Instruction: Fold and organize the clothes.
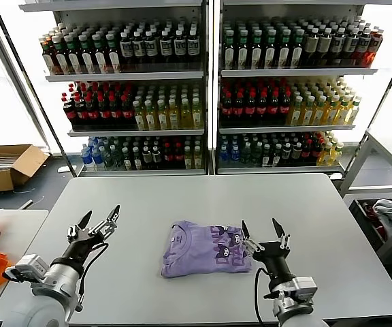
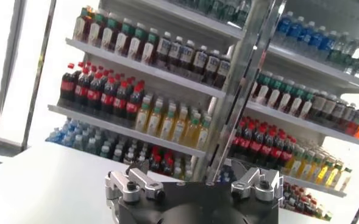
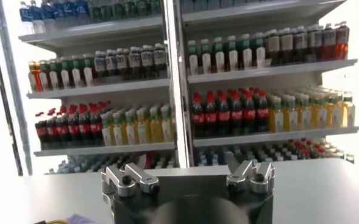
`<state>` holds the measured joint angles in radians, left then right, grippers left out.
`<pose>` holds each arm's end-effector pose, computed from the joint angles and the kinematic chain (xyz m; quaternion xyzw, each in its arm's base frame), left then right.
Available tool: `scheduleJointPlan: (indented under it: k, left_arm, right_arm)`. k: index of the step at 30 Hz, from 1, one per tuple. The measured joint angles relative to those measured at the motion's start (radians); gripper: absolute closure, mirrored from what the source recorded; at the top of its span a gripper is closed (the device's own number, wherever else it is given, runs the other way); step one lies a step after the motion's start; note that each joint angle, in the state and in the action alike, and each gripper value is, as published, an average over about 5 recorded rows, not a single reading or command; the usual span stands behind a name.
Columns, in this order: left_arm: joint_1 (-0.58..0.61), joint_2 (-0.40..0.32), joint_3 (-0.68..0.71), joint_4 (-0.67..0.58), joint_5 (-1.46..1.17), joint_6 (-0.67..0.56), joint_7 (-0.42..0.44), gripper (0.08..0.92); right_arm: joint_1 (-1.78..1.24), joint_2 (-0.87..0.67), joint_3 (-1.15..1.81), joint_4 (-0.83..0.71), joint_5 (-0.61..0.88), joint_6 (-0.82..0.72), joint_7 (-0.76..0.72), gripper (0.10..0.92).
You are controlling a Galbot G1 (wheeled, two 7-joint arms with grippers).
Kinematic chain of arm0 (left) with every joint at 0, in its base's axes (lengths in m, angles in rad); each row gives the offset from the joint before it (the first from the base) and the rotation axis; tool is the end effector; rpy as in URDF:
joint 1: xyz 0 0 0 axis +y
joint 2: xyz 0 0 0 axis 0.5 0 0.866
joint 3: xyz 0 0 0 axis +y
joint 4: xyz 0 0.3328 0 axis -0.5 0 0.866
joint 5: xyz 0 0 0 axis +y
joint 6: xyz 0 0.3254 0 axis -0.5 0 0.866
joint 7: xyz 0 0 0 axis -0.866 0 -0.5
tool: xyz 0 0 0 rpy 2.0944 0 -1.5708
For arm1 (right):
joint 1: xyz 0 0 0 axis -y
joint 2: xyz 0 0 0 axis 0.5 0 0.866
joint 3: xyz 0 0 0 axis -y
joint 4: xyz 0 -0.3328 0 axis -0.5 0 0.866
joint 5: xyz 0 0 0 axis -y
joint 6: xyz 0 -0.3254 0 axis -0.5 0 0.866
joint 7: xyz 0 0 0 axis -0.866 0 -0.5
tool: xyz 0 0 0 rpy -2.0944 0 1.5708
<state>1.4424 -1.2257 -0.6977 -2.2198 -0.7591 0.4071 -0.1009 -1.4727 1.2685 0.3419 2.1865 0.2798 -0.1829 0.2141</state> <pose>0.1922 0.0883 -0.2025 -0.0479 -0.9821 0.1624 0.0826 0.1750 0.0027 -0.2468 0.0599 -0.9970 -0.0335 0.0360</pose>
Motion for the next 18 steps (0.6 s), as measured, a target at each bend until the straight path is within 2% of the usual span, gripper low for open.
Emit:
scheduleJointPlan:
  k: [18]
  left_arm:
    - [0.094,-0.082,-0.092,-0.003,0.172,-0.1,0.197,0.177]
  right_arm:
    - [-0.202,0.012,0.206,0.041,-0.022,0.106,-0.196,0.203]
